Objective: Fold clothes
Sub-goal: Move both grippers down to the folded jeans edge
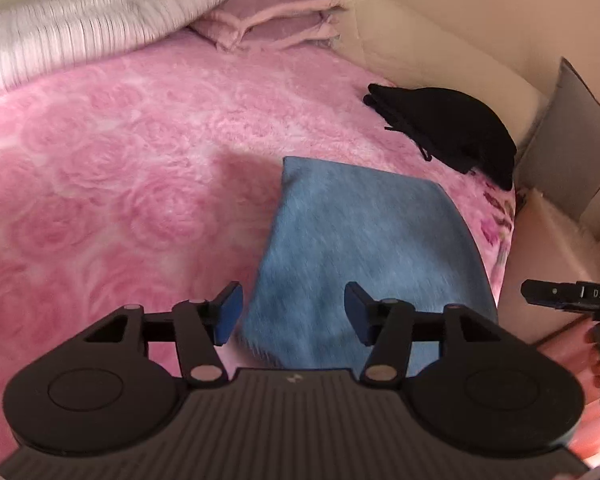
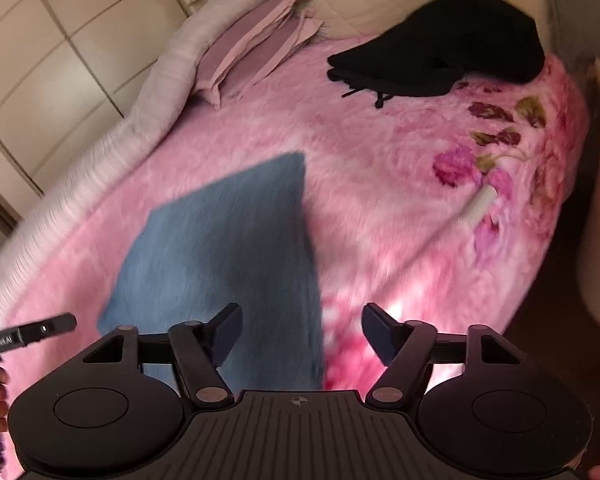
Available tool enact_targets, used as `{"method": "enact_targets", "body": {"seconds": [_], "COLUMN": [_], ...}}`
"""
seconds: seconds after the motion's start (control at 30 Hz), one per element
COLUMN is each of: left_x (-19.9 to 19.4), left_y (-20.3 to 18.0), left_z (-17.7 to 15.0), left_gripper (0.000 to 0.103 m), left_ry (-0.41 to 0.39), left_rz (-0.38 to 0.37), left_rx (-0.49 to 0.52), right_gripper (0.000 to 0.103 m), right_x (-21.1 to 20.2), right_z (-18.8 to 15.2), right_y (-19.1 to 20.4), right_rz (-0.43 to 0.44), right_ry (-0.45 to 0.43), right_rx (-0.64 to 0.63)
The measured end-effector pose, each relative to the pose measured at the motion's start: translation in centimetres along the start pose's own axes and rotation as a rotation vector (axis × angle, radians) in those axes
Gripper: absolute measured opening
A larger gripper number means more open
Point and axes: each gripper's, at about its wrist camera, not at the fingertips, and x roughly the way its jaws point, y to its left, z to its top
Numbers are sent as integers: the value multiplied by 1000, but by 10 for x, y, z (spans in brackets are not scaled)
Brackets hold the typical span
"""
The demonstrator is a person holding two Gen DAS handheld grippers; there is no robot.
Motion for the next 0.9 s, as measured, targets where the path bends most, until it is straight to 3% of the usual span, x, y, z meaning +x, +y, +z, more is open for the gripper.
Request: {"method": "enact_targets", "body": {"seconds": [0.1, 0.17, 0.3, 0.5, 0.73, 0.9], "left_x": [29, 52, 90, 115, 136, 142], "left_y": [25, 45, 71, 89, 76, 58], "left_z": [23, 30, 28, 26, 29, 26], "left_gripper": [55, 55, 55, 56, 56, 55], "left_ry": [53, 92, 146, 134, 157, 141], "left_rz": [-65, -109, -232, -379, -470, -455], "left_rx": [-57, -157, -305, -460, -481, -441], "right_gripper": [78, 78, 78, 78, 78, 76], "right_x": [23, 42, 76, 124, 144, 155], "right_z": [24, 34, 49, 62, 66, 65], "right_y": [-15, -22, -29, -38, -48, -41], "right_rz": [48, 97, 154, 228, 314, 352], "right_ry": [39, 73, 123, 219, 247, 251], "right_rx": [26, 70, 132, 227, 279, 266]}}
